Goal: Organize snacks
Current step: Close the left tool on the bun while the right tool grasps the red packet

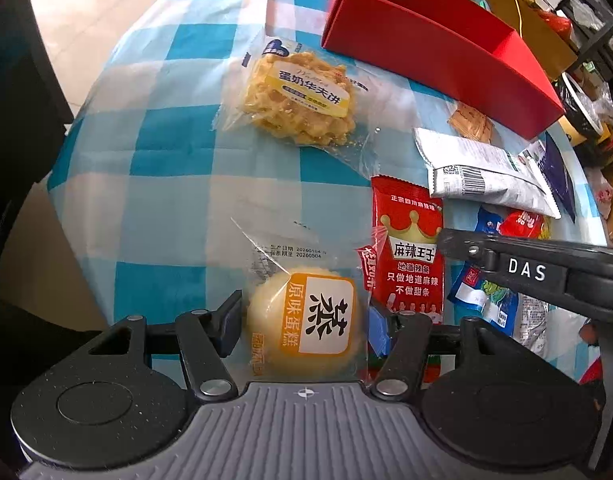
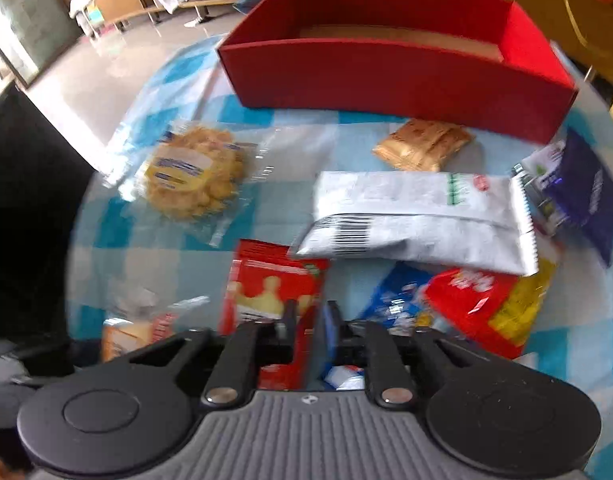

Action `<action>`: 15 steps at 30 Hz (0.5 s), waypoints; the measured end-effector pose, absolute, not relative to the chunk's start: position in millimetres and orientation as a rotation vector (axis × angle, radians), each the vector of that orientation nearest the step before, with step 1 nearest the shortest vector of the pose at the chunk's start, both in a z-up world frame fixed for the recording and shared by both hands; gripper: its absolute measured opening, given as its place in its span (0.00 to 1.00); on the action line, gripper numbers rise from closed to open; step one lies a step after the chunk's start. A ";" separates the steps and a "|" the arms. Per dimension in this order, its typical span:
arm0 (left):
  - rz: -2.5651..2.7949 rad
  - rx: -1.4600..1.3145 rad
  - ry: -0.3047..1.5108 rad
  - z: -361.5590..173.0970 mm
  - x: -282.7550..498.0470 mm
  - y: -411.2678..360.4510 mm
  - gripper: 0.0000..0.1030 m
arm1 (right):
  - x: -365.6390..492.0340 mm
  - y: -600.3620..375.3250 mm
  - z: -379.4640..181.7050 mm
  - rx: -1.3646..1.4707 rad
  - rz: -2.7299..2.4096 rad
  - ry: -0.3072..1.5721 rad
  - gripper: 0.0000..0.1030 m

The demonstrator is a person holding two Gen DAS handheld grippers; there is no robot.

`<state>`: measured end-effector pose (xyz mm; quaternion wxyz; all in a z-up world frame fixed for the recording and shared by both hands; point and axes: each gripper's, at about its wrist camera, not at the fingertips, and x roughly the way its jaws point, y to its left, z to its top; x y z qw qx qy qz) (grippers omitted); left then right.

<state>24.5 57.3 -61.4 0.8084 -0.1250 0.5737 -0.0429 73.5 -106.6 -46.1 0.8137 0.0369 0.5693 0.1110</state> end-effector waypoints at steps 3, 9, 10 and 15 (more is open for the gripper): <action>-0.087 -0.261 1.226 -61.6 22.4 58.4 0.66 | 76.2 -88.1 -48.9 0.036 0.240 1.219 0.49; -0.094 -0.256 1.234 -64.0 20.0 60.3 0.66 | 76.8 -61.5 -62.4 -0.069 0.215 1.214 0.62; -0.095 -0.254 1.233 -63.9 20.0 60.3 0.67 | 74.5 -62.1 -63.6 -0.081 0.224 1.203 0.63; -0.109 -0.236 1.234 -63.7 18.7 59.3 0.68 | 66.8 -59.9 -63.6 -0.184 0.275 1.192 0.58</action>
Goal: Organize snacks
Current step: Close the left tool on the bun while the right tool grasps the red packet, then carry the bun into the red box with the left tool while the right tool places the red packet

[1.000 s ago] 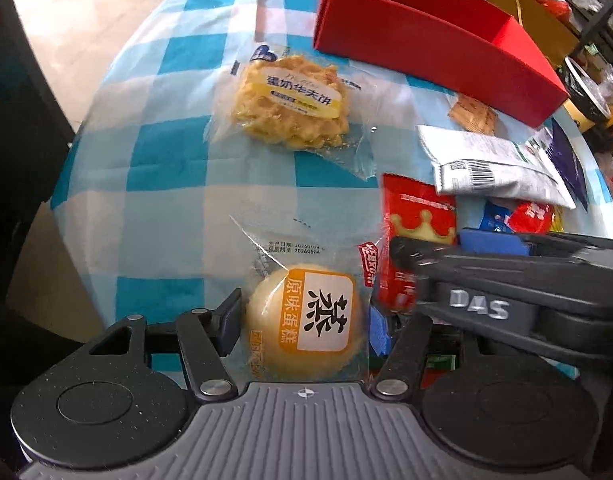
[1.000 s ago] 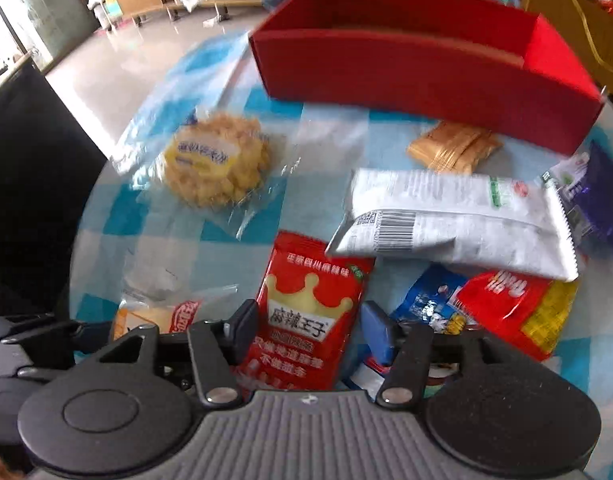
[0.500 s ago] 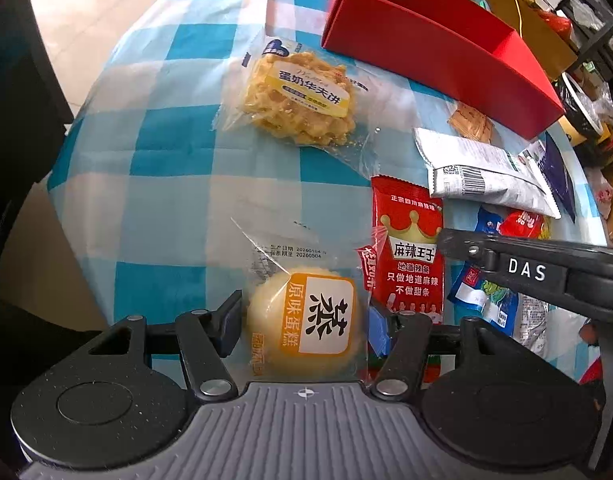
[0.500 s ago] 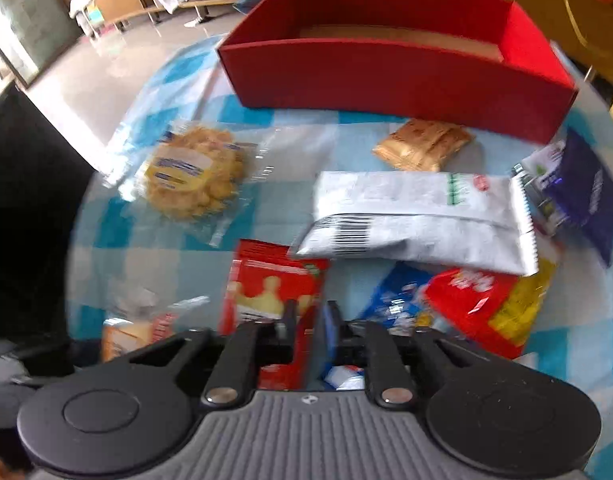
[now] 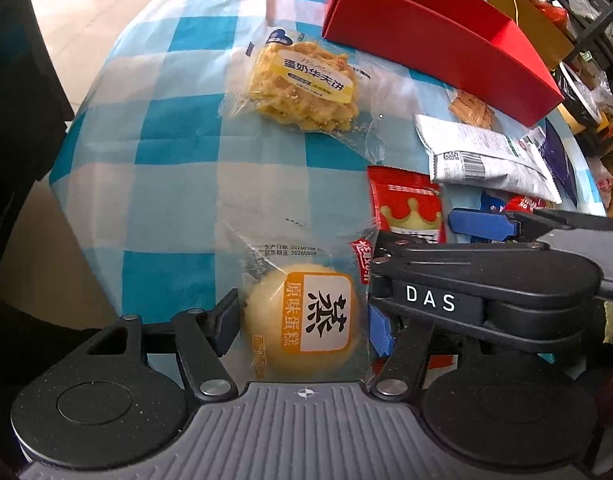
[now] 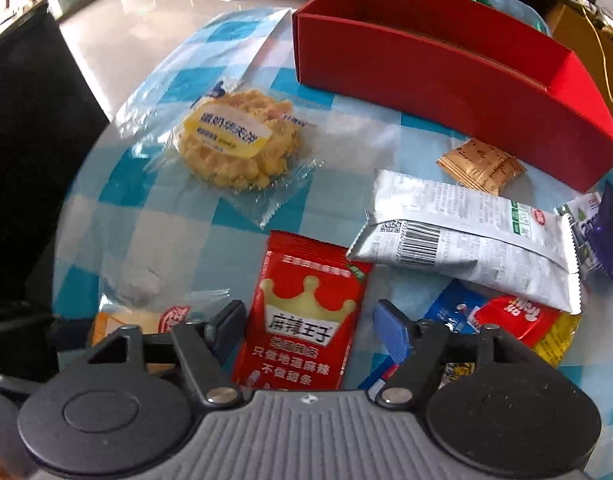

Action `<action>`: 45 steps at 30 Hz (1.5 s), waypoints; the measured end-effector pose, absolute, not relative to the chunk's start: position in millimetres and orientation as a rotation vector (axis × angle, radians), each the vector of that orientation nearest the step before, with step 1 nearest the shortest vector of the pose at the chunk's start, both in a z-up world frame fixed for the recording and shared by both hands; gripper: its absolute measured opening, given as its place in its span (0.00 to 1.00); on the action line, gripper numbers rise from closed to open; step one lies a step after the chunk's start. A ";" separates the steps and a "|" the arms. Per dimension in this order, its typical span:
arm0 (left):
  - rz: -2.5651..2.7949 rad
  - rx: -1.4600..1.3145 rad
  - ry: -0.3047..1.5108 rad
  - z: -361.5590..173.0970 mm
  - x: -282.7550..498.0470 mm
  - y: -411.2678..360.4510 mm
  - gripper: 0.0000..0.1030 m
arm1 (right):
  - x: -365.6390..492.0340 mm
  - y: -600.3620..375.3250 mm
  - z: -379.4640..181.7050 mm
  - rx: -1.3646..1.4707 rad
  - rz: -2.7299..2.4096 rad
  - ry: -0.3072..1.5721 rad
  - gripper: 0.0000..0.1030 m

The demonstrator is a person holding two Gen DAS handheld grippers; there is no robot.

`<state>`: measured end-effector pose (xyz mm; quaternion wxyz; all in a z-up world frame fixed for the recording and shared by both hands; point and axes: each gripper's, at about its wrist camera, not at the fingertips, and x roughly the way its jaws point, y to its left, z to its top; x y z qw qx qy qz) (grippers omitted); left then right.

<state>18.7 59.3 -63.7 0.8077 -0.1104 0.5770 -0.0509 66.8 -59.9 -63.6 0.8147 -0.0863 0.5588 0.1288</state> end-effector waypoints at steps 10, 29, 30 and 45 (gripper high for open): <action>-0.116 -0.297 1.227 -60.0 17.9 65.8 0.65 | 62.4 -84.5 -43.4 -0.144 0.289 1.171 0.40; -0.084 -0.249 1.085 -4.7 39.1 32.1 0.65 | 37.0 -151.2 8.7 0.083 0.306 0.957 0.39; -0.085 -0.241 1.077 -1.0 41.7 29.0 0.65 | 37.7 -153.6 11.1 0.097 0.308 0.946 0.39; -0.112 -0.189 0.978 25.7 122.4 -12.0 0.65 | 96.7 -187.5 43.3 0.175 0.268 0.822 0.39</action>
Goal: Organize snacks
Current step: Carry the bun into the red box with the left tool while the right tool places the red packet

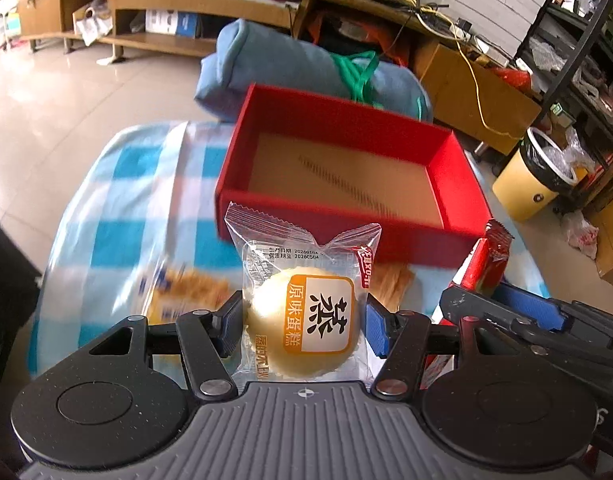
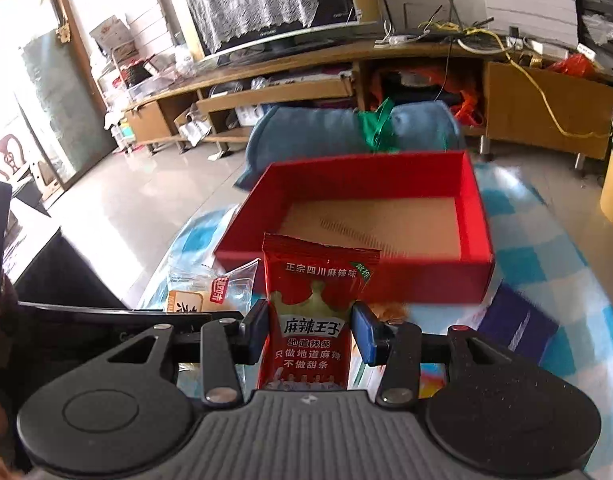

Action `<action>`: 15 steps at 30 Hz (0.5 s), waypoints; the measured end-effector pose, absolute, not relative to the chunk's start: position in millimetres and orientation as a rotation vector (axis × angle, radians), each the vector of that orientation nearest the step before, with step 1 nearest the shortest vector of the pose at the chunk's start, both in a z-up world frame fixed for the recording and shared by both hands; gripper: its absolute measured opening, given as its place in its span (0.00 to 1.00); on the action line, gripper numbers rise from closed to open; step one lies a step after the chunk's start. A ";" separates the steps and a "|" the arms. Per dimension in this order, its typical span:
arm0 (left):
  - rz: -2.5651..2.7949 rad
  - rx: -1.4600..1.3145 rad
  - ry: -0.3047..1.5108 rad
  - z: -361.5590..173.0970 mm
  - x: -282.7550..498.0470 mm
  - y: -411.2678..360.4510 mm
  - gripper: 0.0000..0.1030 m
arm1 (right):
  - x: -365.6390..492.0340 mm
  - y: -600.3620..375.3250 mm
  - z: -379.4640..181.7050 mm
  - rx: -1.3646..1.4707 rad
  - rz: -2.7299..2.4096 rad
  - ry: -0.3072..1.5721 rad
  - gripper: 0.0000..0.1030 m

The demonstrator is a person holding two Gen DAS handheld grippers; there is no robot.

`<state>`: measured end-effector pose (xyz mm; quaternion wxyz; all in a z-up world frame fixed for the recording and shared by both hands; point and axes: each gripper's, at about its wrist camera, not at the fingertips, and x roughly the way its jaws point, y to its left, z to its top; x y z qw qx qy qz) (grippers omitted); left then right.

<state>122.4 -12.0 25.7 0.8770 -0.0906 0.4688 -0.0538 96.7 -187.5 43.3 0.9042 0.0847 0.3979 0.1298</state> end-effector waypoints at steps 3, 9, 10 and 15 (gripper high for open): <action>-0.111 -0.175 0.959 31.2 141.2 -20.2 0.65 | 118.2 -193.0 48.3 0.174 0.253 0.806 0.38; -0.097 -0.160 0.924 39.0 183.2 -30.5 0.65 | 164.9 -205.2 53.2 0.184 0.231 0.785 0.39; -0.094 -0.158 0.922 39.2 191.0 -32.4 0.65 | 172.9 -206.9 53.2 0.186 0.228 0.784 0.38; -0.082 -0.150 0.930 30.6 223.3 -40.4 0.64 | 213.3 -214.3 41.9 0.185 0.201 0.802 0.38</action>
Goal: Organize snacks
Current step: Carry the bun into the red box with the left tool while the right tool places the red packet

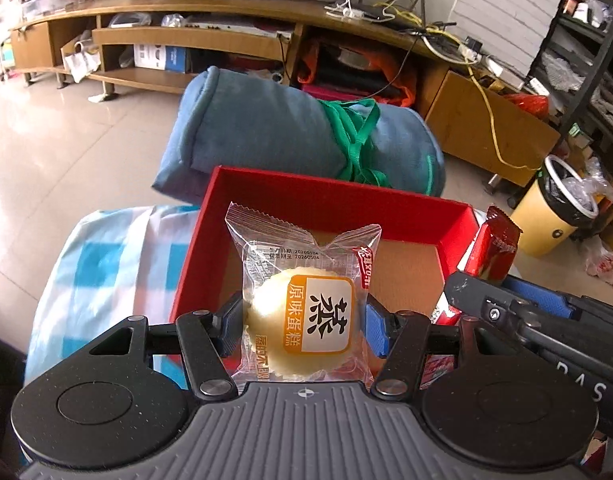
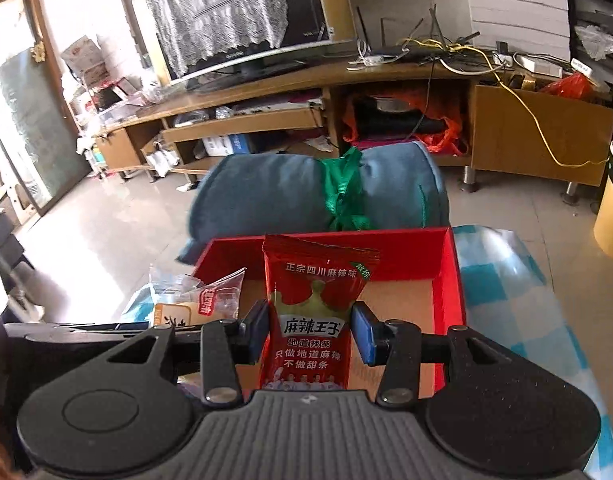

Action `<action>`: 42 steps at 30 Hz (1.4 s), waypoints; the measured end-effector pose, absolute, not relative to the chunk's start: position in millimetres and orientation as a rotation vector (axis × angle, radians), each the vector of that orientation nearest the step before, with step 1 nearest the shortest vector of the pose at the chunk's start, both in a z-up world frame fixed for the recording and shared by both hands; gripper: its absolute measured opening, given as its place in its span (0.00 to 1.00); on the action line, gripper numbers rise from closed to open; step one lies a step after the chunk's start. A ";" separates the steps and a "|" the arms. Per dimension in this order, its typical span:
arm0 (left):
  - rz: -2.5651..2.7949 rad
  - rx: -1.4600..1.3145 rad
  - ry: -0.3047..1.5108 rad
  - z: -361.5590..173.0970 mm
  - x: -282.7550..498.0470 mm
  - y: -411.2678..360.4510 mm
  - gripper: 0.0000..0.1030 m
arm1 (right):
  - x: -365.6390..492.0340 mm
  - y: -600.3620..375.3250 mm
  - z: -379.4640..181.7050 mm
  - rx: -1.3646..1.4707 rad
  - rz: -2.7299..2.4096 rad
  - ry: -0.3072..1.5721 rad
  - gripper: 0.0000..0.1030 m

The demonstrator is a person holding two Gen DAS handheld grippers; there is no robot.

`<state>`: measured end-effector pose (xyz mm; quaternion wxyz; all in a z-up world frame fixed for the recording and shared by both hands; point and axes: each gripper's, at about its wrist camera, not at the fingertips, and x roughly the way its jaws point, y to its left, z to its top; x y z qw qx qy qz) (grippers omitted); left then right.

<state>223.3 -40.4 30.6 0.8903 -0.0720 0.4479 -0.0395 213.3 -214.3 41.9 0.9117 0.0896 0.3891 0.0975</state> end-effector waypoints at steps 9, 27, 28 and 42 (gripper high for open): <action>-0.026 -0.141 1.016 -11.3 270.2 -47.7 0.64 | 266.1 -217.9 -1.1 0.155 0.175 0.897 0.36; 0.010 -0.068 1.056 -35.5 283.6 -53.7 0.76 | 290.1 -219.9 -46.1 0.119 0.138 0.999 0.27; 0.012 -0.058 1.048 -33.7 283.0 -55.4 0.79 | 289.2 -219.8 -44.3 0.117 0.136 0.994 0.27; 0.020 -0.054 0.987 -4.7 256.6 -47.3 0.85 | 261.2 -219.2 -11.0 0.132 0.131 0.947 0.35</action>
